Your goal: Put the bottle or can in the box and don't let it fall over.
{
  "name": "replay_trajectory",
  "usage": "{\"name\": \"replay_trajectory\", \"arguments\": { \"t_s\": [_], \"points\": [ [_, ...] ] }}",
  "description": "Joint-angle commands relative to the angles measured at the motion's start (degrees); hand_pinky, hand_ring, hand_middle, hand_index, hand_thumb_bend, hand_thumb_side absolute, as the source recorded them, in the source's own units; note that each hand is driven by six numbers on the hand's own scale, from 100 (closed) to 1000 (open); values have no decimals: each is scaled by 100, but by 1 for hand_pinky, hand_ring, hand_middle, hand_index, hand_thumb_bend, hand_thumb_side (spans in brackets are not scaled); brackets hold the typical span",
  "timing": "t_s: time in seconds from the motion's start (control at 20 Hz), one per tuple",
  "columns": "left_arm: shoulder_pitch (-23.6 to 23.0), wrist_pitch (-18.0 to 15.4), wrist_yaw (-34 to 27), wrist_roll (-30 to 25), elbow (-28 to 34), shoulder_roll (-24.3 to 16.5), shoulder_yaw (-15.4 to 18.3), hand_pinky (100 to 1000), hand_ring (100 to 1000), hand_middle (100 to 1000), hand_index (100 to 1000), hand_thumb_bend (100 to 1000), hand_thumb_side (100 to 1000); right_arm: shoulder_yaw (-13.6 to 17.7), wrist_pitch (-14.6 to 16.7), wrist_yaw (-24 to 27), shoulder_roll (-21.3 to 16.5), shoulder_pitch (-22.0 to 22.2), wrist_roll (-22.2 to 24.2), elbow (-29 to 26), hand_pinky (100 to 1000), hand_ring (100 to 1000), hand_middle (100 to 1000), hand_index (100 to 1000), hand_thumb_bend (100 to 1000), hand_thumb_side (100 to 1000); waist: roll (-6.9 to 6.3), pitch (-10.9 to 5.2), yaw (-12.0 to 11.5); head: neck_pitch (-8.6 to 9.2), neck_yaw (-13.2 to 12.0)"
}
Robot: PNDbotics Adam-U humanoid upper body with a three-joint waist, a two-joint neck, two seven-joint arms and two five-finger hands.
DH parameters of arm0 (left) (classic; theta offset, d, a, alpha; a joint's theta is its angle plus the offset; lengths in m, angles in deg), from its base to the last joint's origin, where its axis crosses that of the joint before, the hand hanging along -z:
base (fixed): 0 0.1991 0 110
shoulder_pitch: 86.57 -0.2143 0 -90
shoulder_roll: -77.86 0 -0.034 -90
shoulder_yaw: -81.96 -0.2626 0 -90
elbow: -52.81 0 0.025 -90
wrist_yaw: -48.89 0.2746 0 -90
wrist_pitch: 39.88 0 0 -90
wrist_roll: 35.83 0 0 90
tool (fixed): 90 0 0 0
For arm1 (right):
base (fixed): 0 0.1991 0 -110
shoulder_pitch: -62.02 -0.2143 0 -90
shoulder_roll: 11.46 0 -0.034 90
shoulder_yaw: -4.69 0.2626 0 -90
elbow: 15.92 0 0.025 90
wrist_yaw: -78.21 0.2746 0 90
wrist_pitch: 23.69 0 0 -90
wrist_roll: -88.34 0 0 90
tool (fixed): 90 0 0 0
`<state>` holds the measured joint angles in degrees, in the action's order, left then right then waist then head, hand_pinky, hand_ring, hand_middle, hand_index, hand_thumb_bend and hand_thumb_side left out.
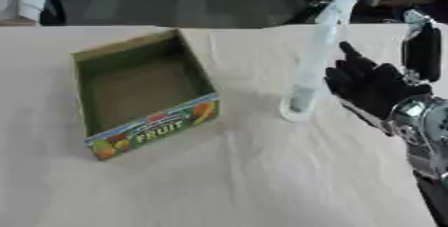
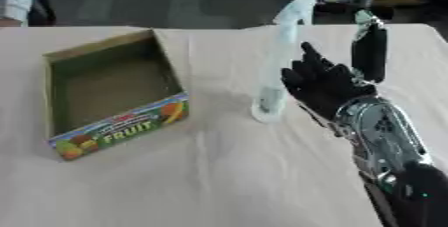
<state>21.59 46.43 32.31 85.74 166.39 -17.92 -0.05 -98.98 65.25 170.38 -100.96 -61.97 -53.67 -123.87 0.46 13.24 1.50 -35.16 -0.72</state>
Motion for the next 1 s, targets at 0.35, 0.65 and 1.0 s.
{"name": "replay_trajectory", "arguments": {
  "t_s": [0.35,0.65,1.0],
  "points": [
    [37,12,-18,-29,101,-157,12,1000,1000,1000,929,185,825,2,-57,128,15,-214,4,12,100,100,100,940,364,721,-10,-87,-34,40,19],
    [33,18,-22,-35,101,-157,7,1000,1000,1000,929,185,824,13,-88,157,22,-294,4,-42,100,100,100,939,363,716,-7,-93,-43,51,24],
    [37,15,-30,-51,101,-157,0,1000,1000,1000,930,185,824,83,-66,-58,-5,-339,4,44,100,100,100,938,364,710,-11,-87,-42,75,28]
  ]
}}
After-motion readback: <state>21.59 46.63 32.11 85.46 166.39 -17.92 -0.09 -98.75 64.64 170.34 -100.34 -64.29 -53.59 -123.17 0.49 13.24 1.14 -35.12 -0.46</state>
